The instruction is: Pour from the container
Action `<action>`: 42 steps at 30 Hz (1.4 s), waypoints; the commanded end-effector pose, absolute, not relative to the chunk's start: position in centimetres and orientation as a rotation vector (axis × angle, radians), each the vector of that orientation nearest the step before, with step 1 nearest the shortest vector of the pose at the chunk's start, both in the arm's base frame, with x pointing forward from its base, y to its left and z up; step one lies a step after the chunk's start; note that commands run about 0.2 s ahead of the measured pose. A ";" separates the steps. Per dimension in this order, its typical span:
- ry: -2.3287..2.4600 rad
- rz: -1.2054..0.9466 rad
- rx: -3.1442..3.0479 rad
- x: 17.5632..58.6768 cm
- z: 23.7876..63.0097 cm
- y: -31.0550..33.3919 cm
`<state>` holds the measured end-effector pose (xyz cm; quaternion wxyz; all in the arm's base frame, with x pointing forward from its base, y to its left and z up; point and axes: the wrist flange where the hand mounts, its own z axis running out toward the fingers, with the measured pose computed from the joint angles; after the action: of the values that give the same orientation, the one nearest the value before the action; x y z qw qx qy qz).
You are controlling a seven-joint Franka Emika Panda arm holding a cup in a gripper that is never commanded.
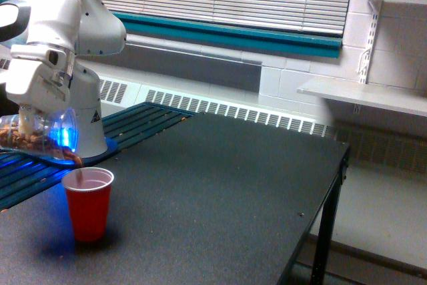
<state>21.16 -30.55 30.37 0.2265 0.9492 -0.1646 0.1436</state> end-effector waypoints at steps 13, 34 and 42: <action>-0.489 0.394 2.578 21.3 30.5 -30.7; -0.407 0.371 2.571 22.5 30.5 -29.9; -0.364 0.348 2.568 22.7 30.3 -29.5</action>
<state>22.23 -29.67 30.03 0.2510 0.9486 -0.1436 0.1285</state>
